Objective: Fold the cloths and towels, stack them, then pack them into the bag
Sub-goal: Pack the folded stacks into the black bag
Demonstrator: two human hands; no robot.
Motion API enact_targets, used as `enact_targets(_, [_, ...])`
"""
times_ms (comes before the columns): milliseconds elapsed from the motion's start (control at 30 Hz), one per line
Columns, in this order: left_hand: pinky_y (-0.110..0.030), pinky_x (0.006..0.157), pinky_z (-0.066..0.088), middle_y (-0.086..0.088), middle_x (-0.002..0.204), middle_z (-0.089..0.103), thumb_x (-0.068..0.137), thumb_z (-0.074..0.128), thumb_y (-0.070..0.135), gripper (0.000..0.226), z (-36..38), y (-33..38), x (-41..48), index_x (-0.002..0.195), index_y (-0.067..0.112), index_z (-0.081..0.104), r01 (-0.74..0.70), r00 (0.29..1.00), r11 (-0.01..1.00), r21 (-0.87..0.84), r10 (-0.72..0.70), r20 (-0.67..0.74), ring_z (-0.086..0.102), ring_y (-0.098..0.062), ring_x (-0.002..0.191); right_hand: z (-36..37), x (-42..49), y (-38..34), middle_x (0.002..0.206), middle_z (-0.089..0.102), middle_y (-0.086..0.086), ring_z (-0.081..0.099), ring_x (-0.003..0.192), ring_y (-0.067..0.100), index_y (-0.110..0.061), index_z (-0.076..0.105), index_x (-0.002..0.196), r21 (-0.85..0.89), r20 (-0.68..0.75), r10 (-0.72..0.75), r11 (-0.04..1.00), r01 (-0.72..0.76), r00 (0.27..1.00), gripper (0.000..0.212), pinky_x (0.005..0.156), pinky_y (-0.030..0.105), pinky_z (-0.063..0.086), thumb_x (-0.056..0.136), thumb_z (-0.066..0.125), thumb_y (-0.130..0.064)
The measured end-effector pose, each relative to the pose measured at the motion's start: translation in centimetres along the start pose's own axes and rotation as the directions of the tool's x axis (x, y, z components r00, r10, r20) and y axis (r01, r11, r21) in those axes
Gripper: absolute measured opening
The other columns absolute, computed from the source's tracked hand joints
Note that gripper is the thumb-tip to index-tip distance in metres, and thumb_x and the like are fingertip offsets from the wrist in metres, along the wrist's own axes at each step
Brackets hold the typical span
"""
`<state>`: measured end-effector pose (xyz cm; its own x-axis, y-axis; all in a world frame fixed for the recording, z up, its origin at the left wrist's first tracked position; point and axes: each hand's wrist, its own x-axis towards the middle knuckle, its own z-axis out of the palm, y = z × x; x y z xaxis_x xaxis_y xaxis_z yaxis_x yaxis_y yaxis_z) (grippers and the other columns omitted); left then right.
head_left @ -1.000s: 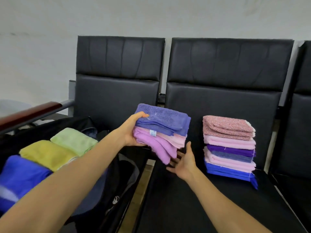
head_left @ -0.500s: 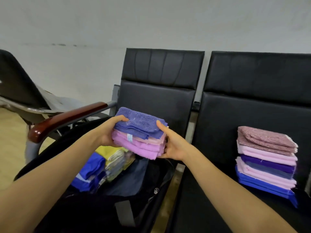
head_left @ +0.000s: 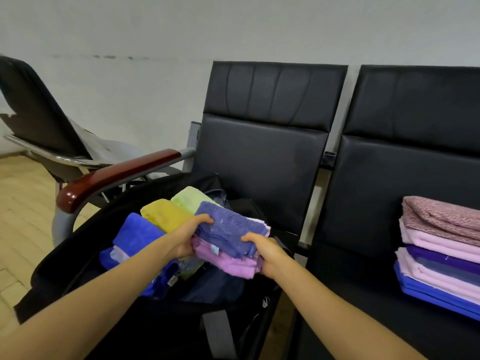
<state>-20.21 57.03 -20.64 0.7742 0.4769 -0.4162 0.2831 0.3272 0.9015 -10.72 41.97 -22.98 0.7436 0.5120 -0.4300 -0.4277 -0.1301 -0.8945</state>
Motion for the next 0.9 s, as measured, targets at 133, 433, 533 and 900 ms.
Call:
enact_targets(133, [-0.029, 0.066, 0.045, -0.006, 0.065, 0.068, 0.082, 0.054, 0.021, 0.012, 1.7, -0.4, 2.1, 0.077, 0.011, 0.059, 0.079, 0.996, 0.996, -0.049, -0.077, 0.047, 0.061, -0.024, 0.066, -0.9, 2.1, 0.8, 0.104, 0.069, 0.018, 0.065, 0.073, 0.028, -0.005, 0.059, 0.117, -0.007, -0.118, 0.007, 1.000, -0.008, 0.993, 0.040, 0.052, 0.025, 0.049, 0.077, 0.067, -0.006])
enact_targets(433, [-0.030, 0.070, 0.047, -0.009, 0.067, 0.065, 0.073, 0.057, 0.025, 0.018, 3.4, -3.3, 5.8, 0.062, 0.011, 0.059, 0.173, 0.984, 0.974, -0.147, -0.166, 0.059, 0.061, -0.027, 0.069, -0.1, 5.3, 1.5, 0.114, 0.061, 0.022, 0.064, 0.094, 0.033, -0.002, 0.042, 0.131, -0.131, -0.233, 0.042, 0.989, -0.074, 0.972, 0.062, 0.078, 0.046, 0.057, 0.077, 0.070, -0.007])
enact_targets(533, [-0.029, 0.065, 0.050, -0.010, 0.066, 0.065, 0.074, 0.055, 0.014, 0.010, 3.2, -2.9, 6.5, 0.064, 0.011, 0.058, 0.110, 0.994, 0.976, -0.187, -0.105, 0.036, 0.062, -0.027, 0.063, 0.5, 5.9, 1.7, 0.119, 0.058, 0.023, 0.062, 0.101, 0.035, 0.000, 0.039, 0.133, -0.117, -0.258, 0.045, 0.990, -0.077, 0.965, 0.064, 0.086, 0.050, 0.054, 0.077, 0.071, -0.005])
enact_targets(900, [-0.027, 0.060, 0.044, -0.005, 0.059, 0.066, 0.077, 0.055, 0.010, 0.010, 0.6, -1.6, 7.9, 0.067, 0.012, 0.056, 0.088, 0.995, 0.992, -0.090, -0.092, -0.048, 0.062, -0.022, 0.047, 1.8, 13.0, 4.3, 0.115, 0.064, 0.019, 0.065, 0.100, 0.035, -0.004, 0.047, 0.129, -0.029, -0.183, 0.124, 0.991, -0.132, 0.975, 0.064, 0.086, 0.053, 0.053, 0.070, 0.070, -0.004])
